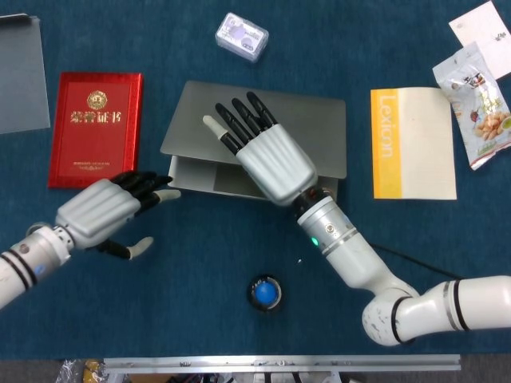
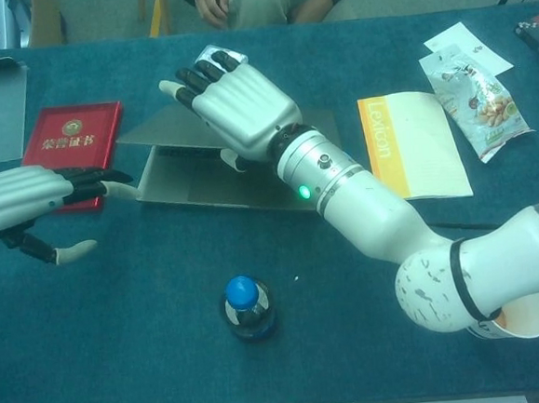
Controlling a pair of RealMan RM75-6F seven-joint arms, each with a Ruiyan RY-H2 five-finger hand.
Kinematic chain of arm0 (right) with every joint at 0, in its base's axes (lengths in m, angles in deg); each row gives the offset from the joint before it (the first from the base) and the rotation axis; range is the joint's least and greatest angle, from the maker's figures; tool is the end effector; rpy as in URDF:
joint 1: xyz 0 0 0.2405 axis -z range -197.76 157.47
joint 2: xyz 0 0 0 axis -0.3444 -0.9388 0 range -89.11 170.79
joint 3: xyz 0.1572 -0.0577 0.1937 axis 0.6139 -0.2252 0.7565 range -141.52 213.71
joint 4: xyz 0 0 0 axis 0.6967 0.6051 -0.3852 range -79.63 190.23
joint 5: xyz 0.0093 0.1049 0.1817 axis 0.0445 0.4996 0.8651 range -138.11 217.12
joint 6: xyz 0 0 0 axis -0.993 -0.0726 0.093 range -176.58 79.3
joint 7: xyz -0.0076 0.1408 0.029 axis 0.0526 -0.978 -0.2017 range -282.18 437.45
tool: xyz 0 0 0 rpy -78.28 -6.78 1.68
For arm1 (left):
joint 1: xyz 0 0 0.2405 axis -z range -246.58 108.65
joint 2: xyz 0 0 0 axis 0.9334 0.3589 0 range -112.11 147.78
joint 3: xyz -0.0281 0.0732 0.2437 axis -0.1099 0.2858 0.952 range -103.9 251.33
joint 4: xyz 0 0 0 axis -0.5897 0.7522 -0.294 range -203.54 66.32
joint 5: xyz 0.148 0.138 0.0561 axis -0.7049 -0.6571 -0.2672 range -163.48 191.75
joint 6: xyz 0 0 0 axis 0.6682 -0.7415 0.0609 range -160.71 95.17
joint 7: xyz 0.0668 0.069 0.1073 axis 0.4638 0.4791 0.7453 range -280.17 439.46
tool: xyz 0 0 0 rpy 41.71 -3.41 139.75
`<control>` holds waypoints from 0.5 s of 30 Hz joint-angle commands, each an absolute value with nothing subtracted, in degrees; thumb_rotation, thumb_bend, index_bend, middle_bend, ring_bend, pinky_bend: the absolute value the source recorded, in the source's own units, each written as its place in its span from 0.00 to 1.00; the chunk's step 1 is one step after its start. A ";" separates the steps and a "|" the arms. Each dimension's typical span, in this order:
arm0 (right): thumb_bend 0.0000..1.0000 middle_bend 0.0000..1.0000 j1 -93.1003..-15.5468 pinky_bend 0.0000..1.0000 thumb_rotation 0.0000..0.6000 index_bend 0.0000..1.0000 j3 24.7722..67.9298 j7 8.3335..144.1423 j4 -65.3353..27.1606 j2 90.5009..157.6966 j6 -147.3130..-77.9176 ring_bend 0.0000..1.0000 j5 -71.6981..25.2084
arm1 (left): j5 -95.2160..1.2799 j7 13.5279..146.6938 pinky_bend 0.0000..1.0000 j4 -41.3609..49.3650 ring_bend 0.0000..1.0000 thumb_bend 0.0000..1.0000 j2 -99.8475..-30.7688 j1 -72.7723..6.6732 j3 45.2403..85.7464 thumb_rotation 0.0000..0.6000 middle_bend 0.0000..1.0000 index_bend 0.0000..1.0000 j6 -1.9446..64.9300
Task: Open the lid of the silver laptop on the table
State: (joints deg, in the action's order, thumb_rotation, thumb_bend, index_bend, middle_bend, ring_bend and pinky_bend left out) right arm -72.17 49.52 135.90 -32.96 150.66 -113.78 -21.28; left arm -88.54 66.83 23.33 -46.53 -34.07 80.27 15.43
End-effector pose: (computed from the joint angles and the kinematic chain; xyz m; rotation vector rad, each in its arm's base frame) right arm -0.0043 -0.2871 -0.0915 2.0108 -0.4636 0.9649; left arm -0.2364 0.2493 0.0526 -2.3305 -1.0219 -0.6888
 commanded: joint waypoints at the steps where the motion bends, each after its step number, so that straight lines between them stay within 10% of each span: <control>1: 0.30 0.05 -72.32 0.01 1.00 0.00 49.61 135.81 -32.93 150.57 -113.76 0.00 -21.11 | -87.10 67.72 0.05 22.37 0.00 0.42 -48.43 -32.21 79.63 0.59 0.02 0.09 13.10; 15: 0.30 0.05 -72.86 0.01 1.00 0.00 49.34 135.23 -33.09 150.42 -114.00 0.00 -20.73 | -82.66 69.65 0.05 18.46 0.00 0.42 -53.94 -28.16 79.15 0.59 0.02 0.09 8.54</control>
State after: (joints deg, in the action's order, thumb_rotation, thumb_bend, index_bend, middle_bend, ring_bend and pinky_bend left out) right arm -72.86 49.34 135.24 -33.09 150.43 -114.00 -20.74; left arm -82.96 69.66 18.71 -53.66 -28.37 79.12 8.77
